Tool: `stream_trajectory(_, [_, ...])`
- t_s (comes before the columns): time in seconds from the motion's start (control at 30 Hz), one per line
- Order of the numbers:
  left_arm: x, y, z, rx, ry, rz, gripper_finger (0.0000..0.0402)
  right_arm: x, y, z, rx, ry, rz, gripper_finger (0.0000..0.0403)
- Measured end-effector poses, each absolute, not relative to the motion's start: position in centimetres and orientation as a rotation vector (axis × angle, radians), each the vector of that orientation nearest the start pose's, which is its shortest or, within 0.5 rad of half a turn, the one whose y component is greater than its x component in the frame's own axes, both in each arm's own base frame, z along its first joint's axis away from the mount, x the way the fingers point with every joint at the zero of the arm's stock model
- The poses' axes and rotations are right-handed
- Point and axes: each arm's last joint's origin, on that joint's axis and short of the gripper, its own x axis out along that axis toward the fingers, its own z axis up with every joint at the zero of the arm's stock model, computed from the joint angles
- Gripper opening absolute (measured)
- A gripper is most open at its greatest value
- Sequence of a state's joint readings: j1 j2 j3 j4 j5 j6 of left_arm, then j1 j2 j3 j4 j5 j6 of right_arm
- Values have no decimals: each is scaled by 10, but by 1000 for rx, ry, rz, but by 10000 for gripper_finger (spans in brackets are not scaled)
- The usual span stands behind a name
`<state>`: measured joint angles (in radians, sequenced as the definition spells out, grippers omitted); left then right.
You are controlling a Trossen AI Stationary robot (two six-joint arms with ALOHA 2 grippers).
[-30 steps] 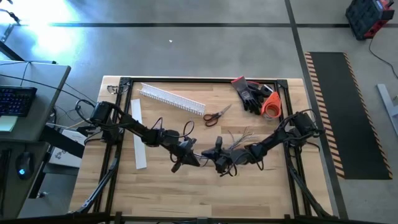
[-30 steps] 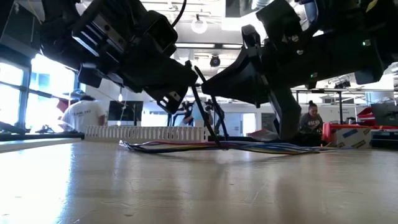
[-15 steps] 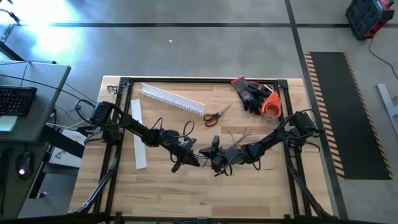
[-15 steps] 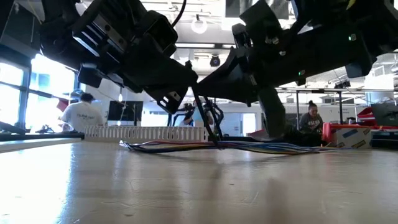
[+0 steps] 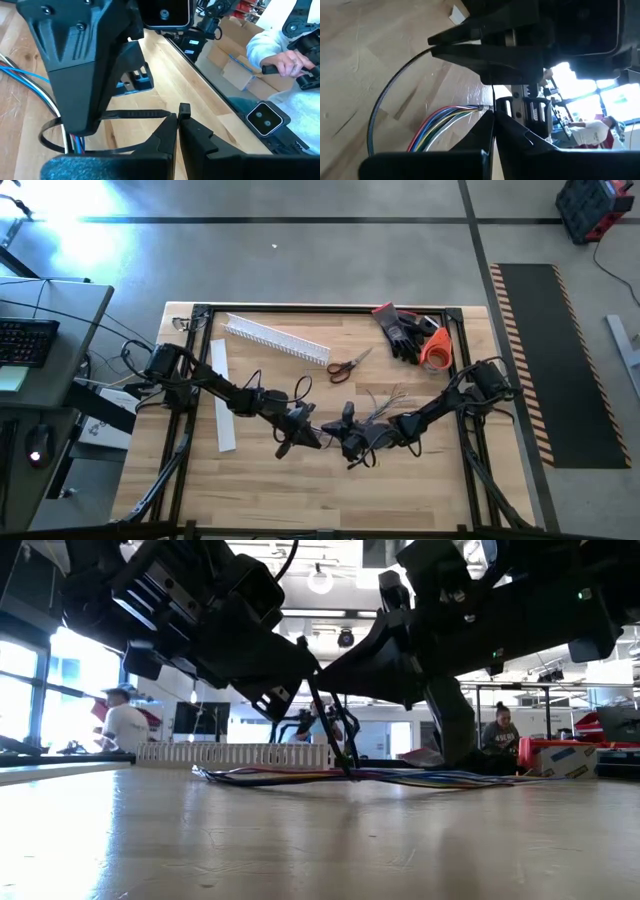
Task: Ziptie cables
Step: Wrap the black zip tie on the cables
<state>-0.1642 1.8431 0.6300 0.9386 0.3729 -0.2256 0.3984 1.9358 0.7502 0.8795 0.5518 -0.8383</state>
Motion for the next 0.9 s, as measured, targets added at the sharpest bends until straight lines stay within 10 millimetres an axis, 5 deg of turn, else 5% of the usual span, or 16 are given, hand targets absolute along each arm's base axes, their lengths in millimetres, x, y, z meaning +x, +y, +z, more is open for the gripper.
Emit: stream_trajectory(0.9, [319, -63, 124, -282, 340, -461, 0, 335, 132, 126, -1041, 269, 35, 0])
